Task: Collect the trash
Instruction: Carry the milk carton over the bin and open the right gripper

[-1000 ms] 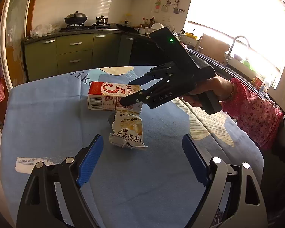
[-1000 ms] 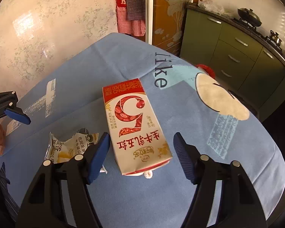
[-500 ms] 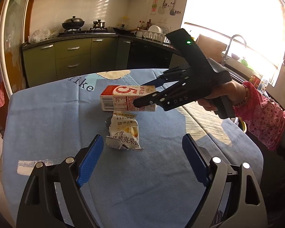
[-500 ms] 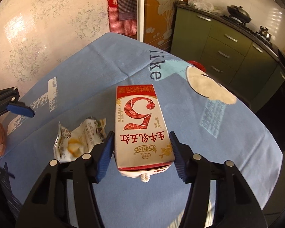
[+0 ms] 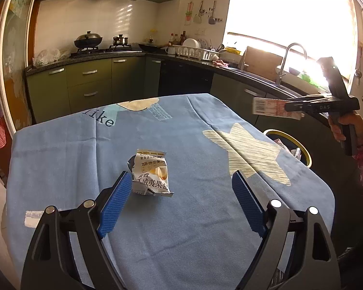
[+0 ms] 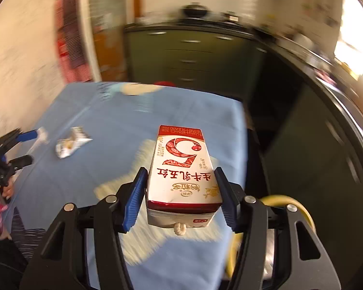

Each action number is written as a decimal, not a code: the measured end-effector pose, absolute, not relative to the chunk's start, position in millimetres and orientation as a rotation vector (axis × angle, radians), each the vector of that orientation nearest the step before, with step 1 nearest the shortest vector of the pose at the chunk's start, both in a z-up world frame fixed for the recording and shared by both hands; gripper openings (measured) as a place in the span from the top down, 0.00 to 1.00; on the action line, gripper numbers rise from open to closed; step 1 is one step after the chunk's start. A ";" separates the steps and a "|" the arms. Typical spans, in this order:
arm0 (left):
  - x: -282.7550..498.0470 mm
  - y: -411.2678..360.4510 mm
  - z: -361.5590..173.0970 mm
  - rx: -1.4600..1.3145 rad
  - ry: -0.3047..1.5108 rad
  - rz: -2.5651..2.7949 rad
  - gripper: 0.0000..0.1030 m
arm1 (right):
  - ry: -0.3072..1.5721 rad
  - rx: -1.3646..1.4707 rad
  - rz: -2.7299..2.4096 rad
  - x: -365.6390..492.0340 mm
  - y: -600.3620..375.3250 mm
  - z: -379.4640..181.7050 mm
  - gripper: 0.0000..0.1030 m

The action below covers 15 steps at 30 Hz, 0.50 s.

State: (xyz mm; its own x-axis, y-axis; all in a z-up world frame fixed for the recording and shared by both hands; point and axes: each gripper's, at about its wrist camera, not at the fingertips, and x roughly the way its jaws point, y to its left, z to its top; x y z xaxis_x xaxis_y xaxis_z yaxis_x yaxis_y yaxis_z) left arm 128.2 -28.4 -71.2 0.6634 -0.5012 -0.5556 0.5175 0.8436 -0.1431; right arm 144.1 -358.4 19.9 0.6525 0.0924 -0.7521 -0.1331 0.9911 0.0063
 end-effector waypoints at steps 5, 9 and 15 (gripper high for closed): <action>126.7 -29.7 -71.0 0.037 0.616 -0.578 0.19 | 0.916 0.074 -0.130 115.6 -441.4 -2.3 0.48; 125.7 -31.4 -71.7 0.046 0.617 -0.580 0.19 | 0.957 0.153 -0.274 116.4 -483.5 -37.6 0.47; 126.8 -34.7 -75.3 0.059 0.629 -0.577 0.19 | 0.965 0.252 -0.348 109.2 -501.1 -68.6 0.36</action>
